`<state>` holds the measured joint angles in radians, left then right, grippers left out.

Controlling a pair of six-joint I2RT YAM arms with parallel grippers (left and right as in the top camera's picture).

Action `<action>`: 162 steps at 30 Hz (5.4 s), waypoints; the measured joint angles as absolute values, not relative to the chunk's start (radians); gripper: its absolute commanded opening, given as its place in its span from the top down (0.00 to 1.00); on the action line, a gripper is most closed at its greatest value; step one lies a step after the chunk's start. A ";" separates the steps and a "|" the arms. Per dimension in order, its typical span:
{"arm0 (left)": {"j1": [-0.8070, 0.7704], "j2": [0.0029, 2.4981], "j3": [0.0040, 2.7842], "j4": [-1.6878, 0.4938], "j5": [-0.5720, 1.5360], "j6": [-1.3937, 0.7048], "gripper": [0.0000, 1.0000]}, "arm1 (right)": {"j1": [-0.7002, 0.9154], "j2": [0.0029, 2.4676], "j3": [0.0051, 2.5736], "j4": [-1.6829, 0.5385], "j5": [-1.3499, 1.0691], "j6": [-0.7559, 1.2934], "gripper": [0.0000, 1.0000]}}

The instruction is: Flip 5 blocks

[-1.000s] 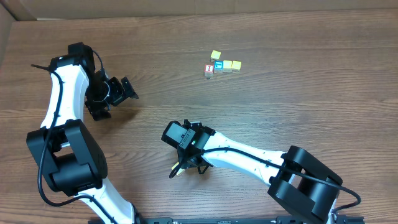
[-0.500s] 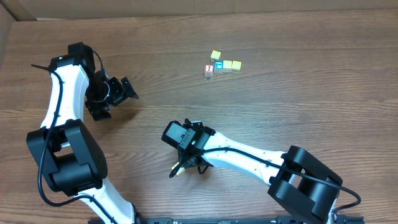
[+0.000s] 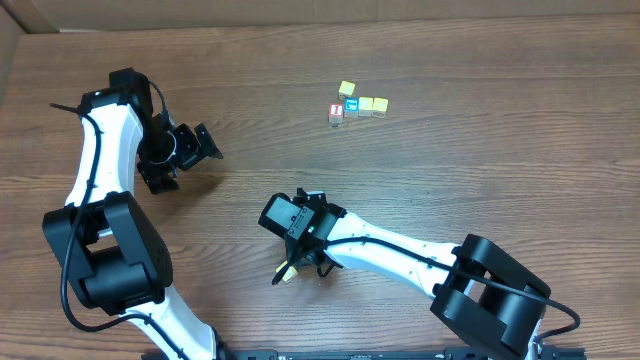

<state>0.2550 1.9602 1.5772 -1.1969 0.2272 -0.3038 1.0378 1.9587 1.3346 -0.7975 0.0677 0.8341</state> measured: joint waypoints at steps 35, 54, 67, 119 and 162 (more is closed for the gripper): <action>0.255 1.960 1.577 -1.197 0.227 -0.304 0.00 | 1.037 1.959 1.335 -0.807 0.076 0.879 0.60; 0.255 1.960 1.577 -1.197 0.227 -0.304 0.00 | 1.027 1.959 1.359 -0.854 0.112 0.889 0.50; 0.255 1.960 1.577 -1.197 0.227 -0.304 0.00 | 1.023 1.959 1.553 -1.031 0.107 0.862 0.63; 0.255 1.960 1.577 -1.197 0.227 -0.304 0.00 | 0.982 1.959 1.367 -0.920 0.004 0.942 0.96; 0.255 1.960 1.577 -1.197 0.227 -0.304 0.00 | 0.924 1.959 1.501 -1.034 0.022 0.828 0.96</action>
